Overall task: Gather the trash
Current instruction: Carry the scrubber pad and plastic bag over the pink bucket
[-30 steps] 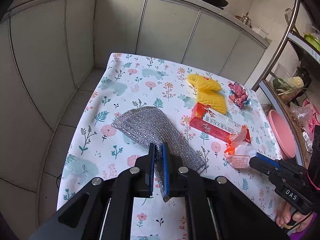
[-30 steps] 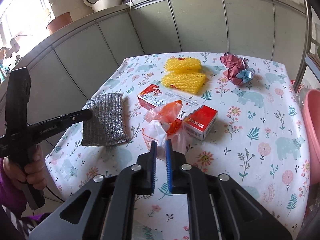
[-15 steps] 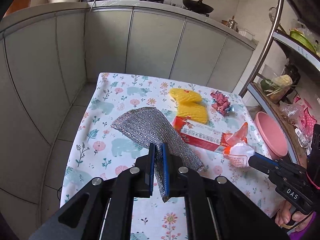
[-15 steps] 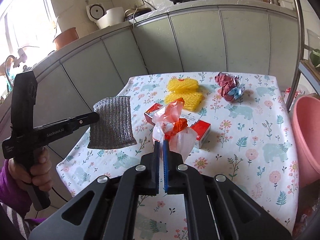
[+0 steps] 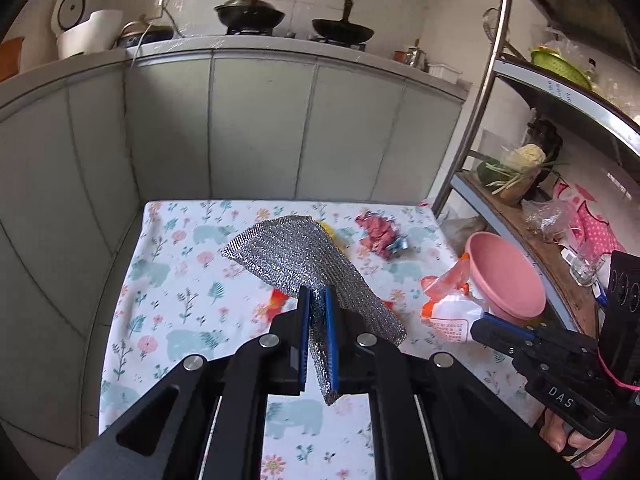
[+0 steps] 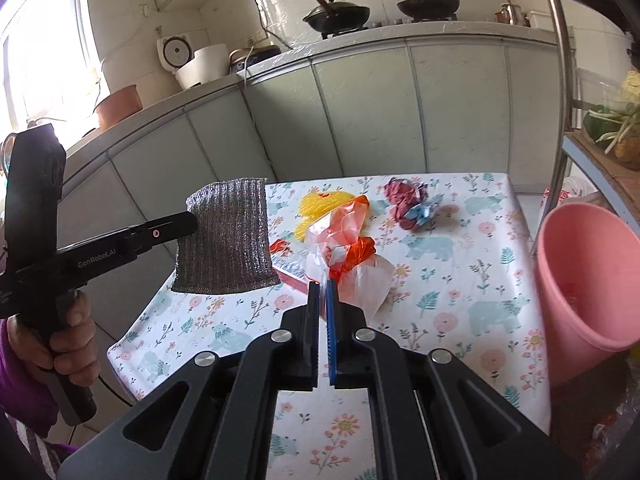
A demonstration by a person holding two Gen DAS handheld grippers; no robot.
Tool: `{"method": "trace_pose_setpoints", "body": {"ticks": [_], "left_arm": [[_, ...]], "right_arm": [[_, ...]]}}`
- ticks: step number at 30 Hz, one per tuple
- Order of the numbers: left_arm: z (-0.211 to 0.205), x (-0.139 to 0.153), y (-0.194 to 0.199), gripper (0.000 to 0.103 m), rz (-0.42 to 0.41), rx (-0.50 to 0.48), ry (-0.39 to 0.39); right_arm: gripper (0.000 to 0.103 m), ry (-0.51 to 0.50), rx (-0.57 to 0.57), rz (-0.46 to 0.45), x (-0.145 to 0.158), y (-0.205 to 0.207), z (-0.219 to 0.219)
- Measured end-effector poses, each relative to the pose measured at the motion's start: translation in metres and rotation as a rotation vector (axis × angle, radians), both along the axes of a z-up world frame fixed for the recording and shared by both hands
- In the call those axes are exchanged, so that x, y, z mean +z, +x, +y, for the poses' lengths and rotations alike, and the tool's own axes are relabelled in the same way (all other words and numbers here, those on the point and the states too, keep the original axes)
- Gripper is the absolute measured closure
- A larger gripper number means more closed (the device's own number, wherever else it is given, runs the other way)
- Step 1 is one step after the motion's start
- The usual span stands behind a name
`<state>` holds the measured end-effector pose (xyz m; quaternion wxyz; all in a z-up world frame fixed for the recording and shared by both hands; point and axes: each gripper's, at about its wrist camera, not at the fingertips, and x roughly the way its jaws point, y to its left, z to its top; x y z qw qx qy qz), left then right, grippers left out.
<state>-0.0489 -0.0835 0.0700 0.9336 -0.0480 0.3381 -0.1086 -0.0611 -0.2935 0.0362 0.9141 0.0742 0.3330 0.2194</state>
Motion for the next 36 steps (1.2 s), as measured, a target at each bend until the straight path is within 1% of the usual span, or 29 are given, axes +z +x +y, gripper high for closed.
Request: {"method": "trace_pose_setpoints", "body": {"ticks": [4,12,20,24,29,36], "left_arm": [[-0.026,0.012,0.007,0.096,-0.036,-0.055,0.001],[-0.085,0.024,0.026,0.096,-0.077,-0.176,-0.01],[-0.147,0.025,0.046,0.096,-0.093,-0.287,-0.011],[-0.176,0.021,0.059,0.096,-0.086,-0.33,-0.02],[-0.213,0.009,0.075,0.096,-0.052,-0.396,-0.036],[-0.26,-0.014,0.087,0.096,-0.021,-0.467,-0.004]], "right_arm": [[0.099,0.01,-0.049,-0.019,0.006,0.0,-0.017],[0.099,0.031,-0.194,-0.042,0.014,0.002,-0.071],[0.099,0.04,-0.334,-0.055,0.014,0.004,-0.124],[0.099,0.045,-0.409,-0.045,0.009,0.009,-0.152],[0.099,0.033,-0.481,-0.016,-0.004,0.016,-0.179],[0.099,0.023,-0.543,0.039,-0.03,0.026,-0.205]]}}
